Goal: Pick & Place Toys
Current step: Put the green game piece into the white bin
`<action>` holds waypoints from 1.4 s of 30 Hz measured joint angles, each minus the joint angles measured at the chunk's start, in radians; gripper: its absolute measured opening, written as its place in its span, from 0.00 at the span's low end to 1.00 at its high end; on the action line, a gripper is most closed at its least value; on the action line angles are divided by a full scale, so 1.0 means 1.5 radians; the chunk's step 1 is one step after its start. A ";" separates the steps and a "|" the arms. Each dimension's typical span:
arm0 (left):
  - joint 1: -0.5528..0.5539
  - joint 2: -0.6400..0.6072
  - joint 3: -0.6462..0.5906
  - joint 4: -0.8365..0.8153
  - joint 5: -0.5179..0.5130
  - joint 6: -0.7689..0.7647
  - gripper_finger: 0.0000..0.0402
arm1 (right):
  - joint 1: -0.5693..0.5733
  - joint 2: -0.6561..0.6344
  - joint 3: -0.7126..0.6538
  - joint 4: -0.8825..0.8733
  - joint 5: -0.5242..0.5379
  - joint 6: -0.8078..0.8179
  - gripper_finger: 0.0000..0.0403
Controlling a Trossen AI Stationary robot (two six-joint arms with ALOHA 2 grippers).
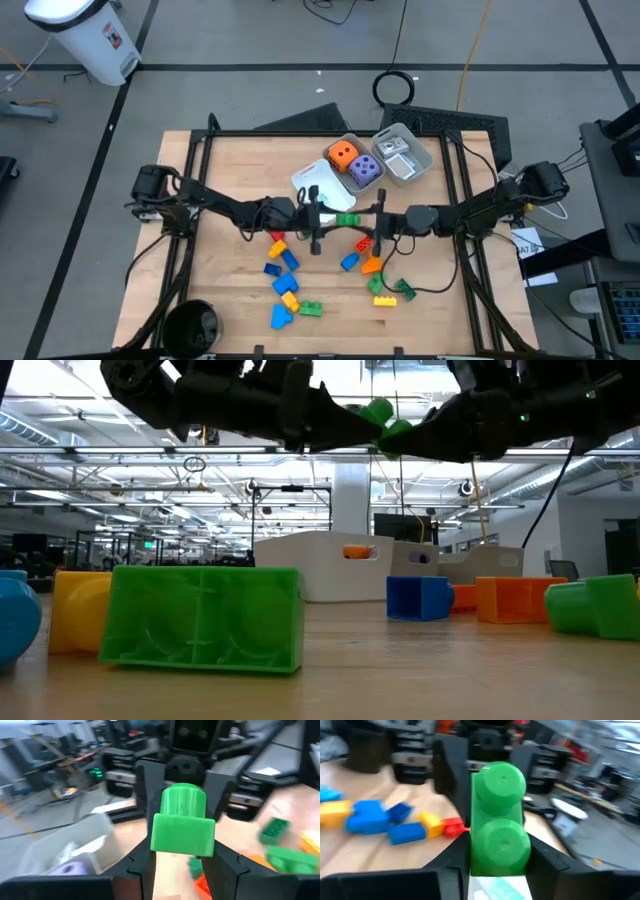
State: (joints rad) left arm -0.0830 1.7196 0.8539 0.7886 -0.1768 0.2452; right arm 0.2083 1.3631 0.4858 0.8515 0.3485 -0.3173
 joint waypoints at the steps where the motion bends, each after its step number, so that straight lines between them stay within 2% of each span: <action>1: 0.001 -0.009 0.000 -0.004 -0.013 -0.009 0.33 | 0.003 -0.008 0.001 -0.009 0.029 0.011 0.32; 5: 0.010 -0.053 0.003 -0.050 -0.091 -0.037 0.32 | 0.021 -0.053 -0.005 -0.096 0.117 0.030 0.41; 8: 0.029 -0.069 0.003 -0.126 -0.148 -0.077 0.32 | 0.031 -0.106 -0.003 -0.168 0.131 0.045 0.48; 15: 0.091 -0.074 0.002 -0.305 -0.136 -0.203 0.32 | 0.033 -0.239 -0.002 -0.332 0.131 0.166 0.57; 20: 0.129 -0.073 0.002 -0.429 -0.101 -0.281 0.32 | 0.033 -0.316 -0.002 -0.479 0.057 0.244 0.58; 25: 0.157 -0.068 0.001 -0.534 -0.092 -0.384 0.43 | 0.033 -0.325 -0.013 -0.572 -0.011 0.305 0.58; 29: 0.170 -0.068 0.002 -0.522 -0.095 -0.435 0.53 | 0.033 -0.312 -0.051 -0.575 -0.066 0.309 0.58; 34: 0.171 -0.068 0.002 -0.490 -0.091 -0.430 0.62 | 0.051 -0.313 -0.056 -0.553 -0.129 0.308 0.57; 37: 0.168 -0.068 0.002 -0.482 -0.092 -0.430 0.65 | 0.093 -0.313 -0.056 -0.527 -0.129 0.348 0.57; 42: 0.167 -0.068 0.002 -0.484 -0.091 -0.429 0.67 | 0.207 -0.293 -0.025 -0.562 -0.129 0.499 0.56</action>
State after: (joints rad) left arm 0.1669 1.6176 0.8562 0.0631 -0.3136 -0.3981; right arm 0.5193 0.9241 0.4485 0.0082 0.1555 0.4309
